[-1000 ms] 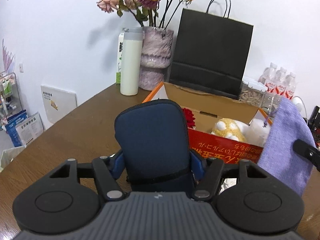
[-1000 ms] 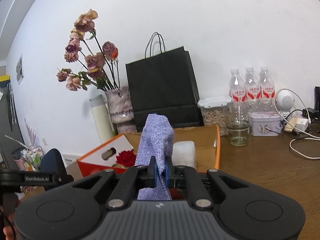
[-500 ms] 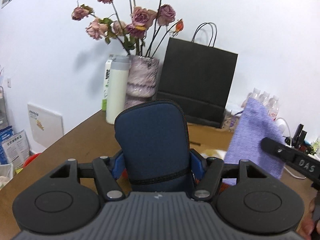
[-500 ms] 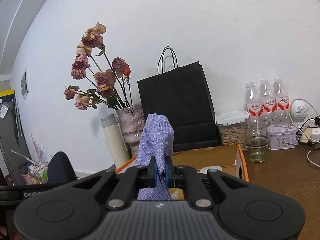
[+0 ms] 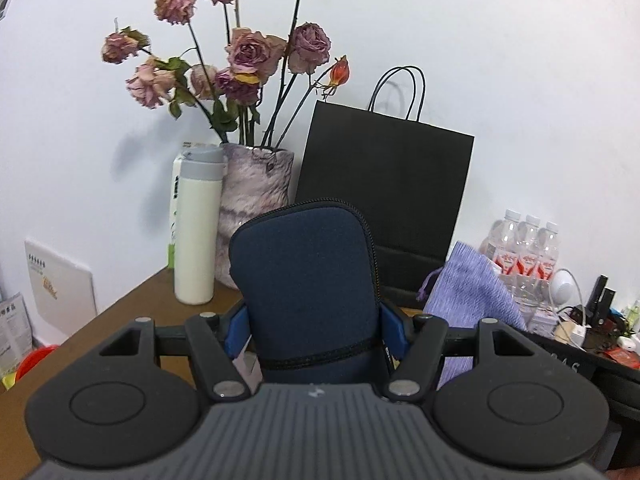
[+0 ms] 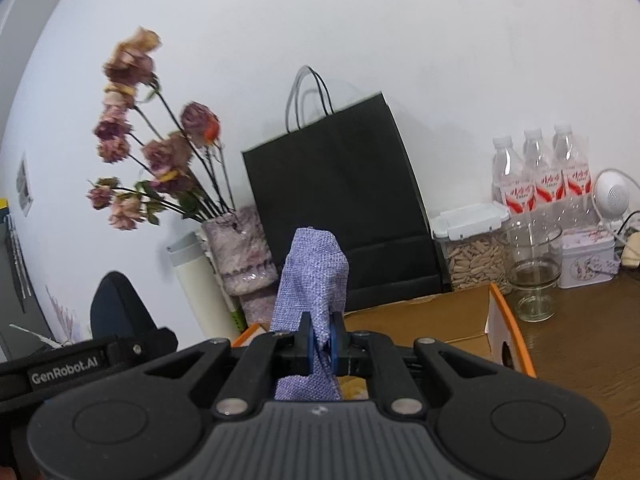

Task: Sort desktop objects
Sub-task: 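Lift and carry the navy case and purple pouch with both grippers over the box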

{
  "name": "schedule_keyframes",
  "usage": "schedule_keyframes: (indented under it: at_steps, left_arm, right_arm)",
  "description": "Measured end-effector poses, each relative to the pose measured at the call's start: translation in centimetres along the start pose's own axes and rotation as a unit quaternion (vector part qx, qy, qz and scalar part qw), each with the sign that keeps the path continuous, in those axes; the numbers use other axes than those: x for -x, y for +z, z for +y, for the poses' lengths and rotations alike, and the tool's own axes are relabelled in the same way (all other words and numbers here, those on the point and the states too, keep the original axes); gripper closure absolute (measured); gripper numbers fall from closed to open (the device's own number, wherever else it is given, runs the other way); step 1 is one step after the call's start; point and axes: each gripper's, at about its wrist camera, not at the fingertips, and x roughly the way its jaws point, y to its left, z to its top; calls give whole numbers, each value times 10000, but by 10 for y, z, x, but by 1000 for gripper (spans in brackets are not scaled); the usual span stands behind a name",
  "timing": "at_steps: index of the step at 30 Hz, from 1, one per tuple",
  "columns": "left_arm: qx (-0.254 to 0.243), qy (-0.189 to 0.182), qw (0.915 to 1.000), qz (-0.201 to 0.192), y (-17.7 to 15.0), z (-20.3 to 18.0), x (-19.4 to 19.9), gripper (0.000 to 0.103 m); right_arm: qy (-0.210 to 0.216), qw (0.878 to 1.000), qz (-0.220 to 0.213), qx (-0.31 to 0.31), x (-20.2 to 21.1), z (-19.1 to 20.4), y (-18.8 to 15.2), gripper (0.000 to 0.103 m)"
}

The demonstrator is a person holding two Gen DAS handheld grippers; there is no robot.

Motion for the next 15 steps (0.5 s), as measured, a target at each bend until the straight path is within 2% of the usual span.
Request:
schedule_keyframes:
  at_steps: [5, 10, 15]
  left_arm:
    - [-114, -59, 9999, -3, -3, 1, -37, 38]
    - [-489, -81, 9987, 108, -8, -2, -70, 39]
    - [-606, -146, 9971, 445, -17, 1, -95, 39]
  right_arm:
    - [-178, 9995, 245, 72, -41, -3, -4, 96]
    - [-415, 9974, 524, 288, -76, -8, -10, 96]
    - [-570, 9944, 746, 493, -90, -12, -17, 96]
